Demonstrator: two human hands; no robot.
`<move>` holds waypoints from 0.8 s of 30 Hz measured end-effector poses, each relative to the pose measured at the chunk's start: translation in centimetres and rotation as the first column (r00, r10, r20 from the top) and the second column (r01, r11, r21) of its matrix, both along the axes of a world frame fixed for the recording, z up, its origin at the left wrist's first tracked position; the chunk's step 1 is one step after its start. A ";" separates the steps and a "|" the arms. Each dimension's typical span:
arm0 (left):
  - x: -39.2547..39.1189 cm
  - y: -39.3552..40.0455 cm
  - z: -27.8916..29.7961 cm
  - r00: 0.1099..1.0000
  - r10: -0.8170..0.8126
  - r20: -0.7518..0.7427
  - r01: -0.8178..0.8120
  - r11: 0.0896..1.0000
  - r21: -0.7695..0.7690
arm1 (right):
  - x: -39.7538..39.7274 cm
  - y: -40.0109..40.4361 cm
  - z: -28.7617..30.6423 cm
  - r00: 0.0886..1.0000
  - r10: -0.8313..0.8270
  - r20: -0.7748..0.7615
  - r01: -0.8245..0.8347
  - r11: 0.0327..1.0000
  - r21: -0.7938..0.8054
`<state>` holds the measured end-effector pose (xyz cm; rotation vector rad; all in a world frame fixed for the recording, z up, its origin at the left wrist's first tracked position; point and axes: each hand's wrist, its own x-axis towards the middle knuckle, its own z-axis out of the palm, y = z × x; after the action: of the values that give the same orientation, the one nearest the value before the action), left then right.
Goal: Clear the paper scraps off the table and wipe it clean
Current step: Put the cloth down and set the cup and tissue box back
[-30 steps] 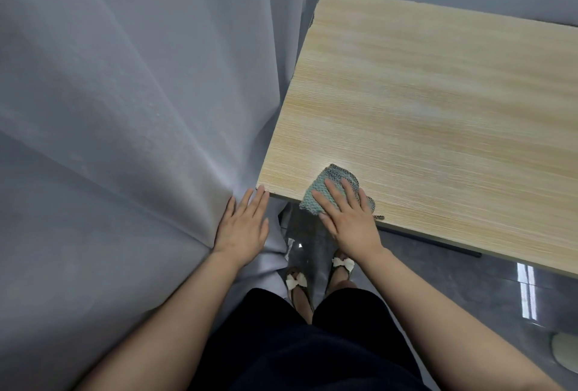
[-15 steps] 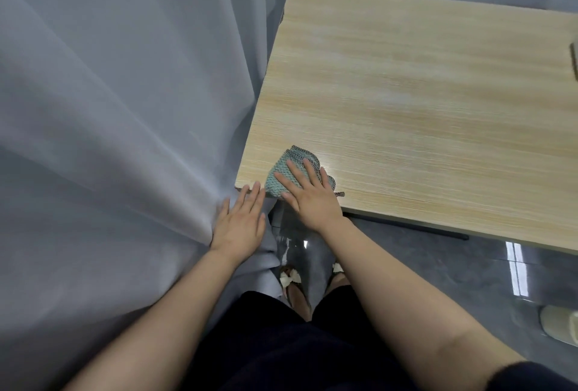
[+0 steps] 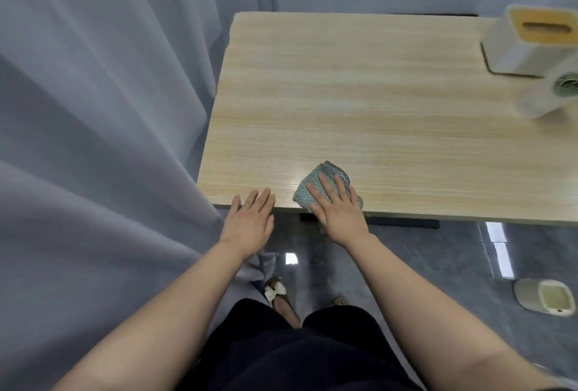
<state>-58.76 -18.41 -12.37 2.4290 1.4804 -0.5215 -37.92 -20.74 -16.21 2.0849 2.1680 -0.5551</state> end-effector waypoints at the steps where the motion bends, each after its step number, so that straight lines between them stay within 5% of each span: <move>1: 0.6 -0.1 0.1 1.000 -0.004 -0.004 0.004 1.000 -0.006 | 0.8 -0.4 0.1 1.000 -0.019 0.016 0.019 1.000 -0.017; 8: 4.5 -0.1 0.0 0.989 0.022 0.147 -0.032 0.997 0.068 | 3.7 -2.3 0.7 0.988 -0.155 0.002 0.155 0.986 -0.055; 12: 7.7 1.1 0.1 0.965 -0.025 0.263 0.017 0.999 0.034 | 3.9 -1.6 2.1 0.931 -0.275 -0.238 0.302 0.950 0.081; 16: 10.3 2.0 -0.3 0.899 0.216 0.382 -0.169 0.974 -0.153 | 5.2 -0.2 2.4 0.786 -0.473 -0.397 0.552 0.826 0.109; 20: 12.1 2.4 -0.5 0.764 0.458 0.455 -0.317 0.880 -0.354 | 6.2 1.0 2.5 0.803 -0.527 -0.278 0.558 0.829 0.041; 24: 13.5 3.0 0.3 0.731 0.505 0.458 -0.324 0.849 -0.418 | 6.4 1.5 2.7 0.792 -0.550 -0.266 0.569 0.822 -0.006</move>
<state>-45.27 -15.46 -12.04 1.6996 1.4713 0.0621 -31.52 -19.27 -13.49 2.8570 1.6498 -0.8417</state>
